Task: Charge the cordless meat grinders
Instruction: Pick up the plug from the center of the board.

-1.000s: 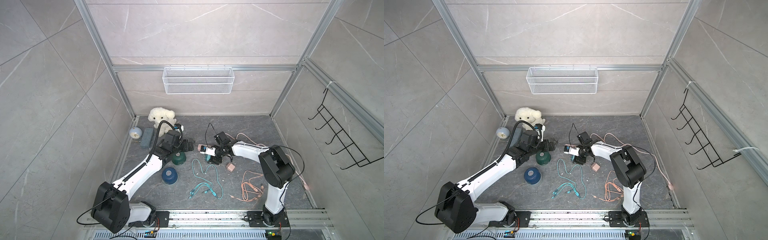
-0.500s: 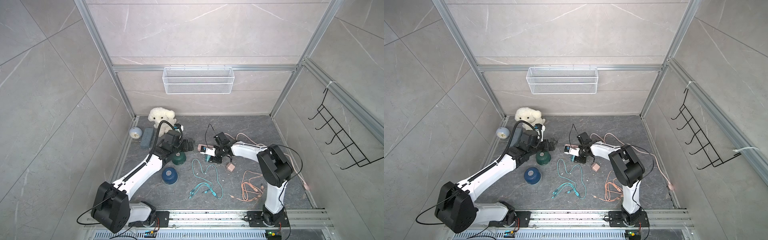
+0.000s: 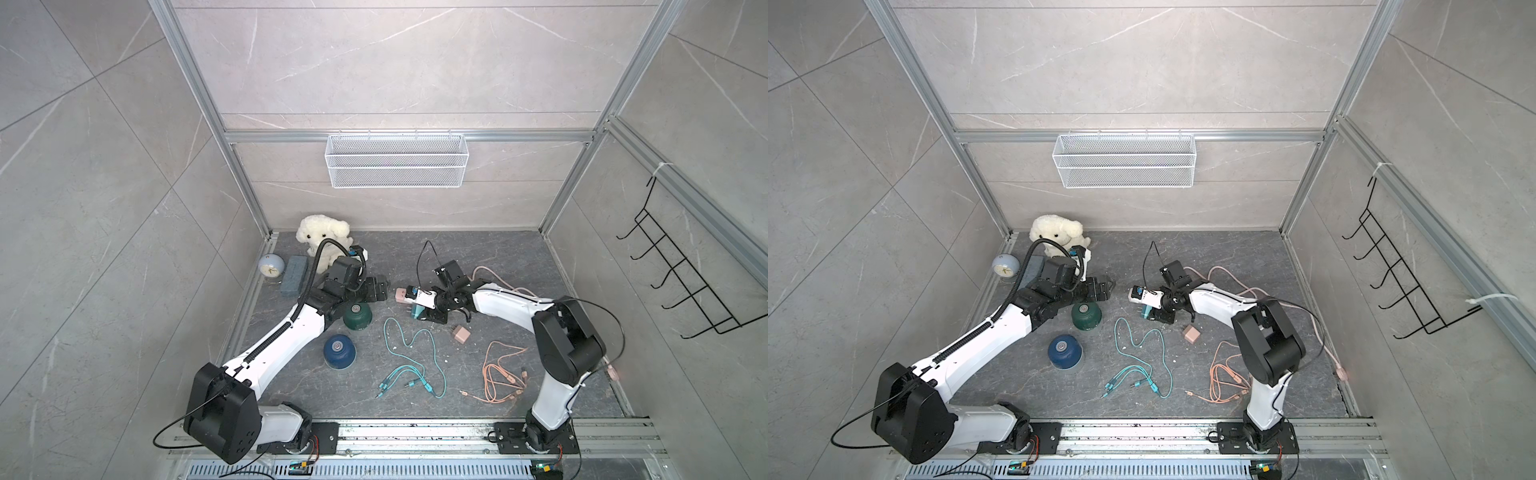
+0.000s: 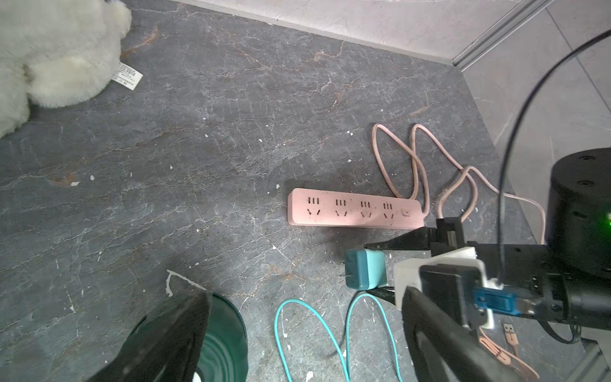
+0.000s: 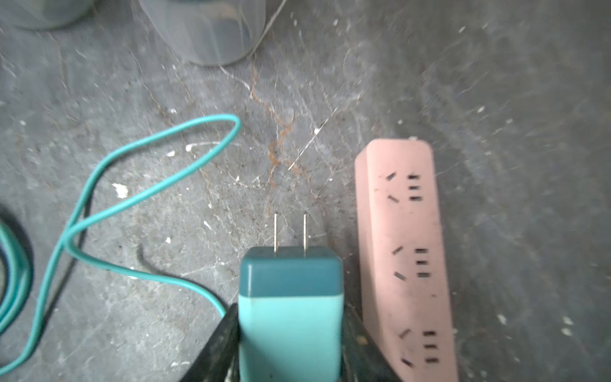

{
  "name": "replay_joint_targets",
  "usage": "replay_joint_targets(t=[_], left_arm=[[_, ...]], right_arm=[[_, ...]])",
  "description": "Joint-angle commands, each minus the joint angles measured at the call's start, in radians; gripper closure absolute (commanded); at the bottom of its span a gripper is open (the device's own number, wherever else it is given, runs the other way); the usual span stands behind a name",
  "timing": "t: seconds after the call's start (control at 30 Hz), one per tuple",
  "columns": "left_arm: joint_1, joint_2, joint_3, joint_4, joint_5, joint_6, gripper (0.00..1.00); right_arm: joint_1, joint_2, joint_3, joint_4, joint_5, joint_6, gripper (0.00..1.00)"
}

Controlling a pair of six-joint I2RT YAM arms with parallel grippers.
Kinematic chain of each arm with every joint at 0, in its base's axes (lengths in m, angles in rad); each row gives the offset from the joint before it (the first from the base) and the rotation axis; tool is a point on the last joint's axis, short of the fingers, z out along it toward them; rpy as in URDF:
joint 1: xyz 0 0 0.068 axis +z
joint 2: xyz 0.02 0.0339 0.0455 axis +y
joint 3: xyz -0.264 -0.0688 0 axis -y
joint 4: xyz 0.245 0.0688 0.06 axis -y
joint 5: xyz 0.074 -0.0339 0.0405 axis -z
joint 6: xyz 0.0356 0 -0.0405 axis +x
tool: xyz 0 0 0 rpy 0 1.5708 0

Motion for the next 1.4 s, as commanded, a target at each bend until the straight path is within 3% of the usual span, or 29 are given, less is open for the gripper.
replay_joint_targets(t=[0.0,0.23,0.4,0.53,0.77,1.07,1.2,1.37], left_arm=[[0.007,0.018,0.067,-0.068,0.110,0.005,0.11],[0.007,0.086,0.135,-0.073,0.366,-0.036,0.23],[0.007,0.104,0.066,0.101,0.531,-0.144,0.24],[0.000,0.106,0.008,0.236,0.599,-0.221,0.24],[-0.052,0.152,0.007,0.267,0.611,-0.233,0.27],[-0.054,0.190,0.015,0.295,0.658,-0.246,0.53],[-0.054,0.186,0.018,0.301,0.660,-0.254,0.79],[-0.050,0.178,0.021,0.336,0.680,-0.274,0.87]], right_arm=[[-0.007,-0.107,-0.023,0.031,-0.067,0.022,0.66],[-0.010,-0.233,-0.056,0.059,-0.108,0.035,0.66],[-0.010,-0.289,-0.073,0.070,-0.136,0.047,0.65],[-0.010,-0.309,-0.079,0.085,-0.161,0.062,0.65],[-0.010,-0.318,-0.073,0.109,-0.200,0.091,0.65],[-0.009,-0.328,-0.072,0.113,-0.211,0.108,0.63],[-0.008,-0.331,-0.078,0.116,-0.225,0.122,0.60],[-0.007,-0.352,-0.095,0.111,-0.227,0.163,0.36]])
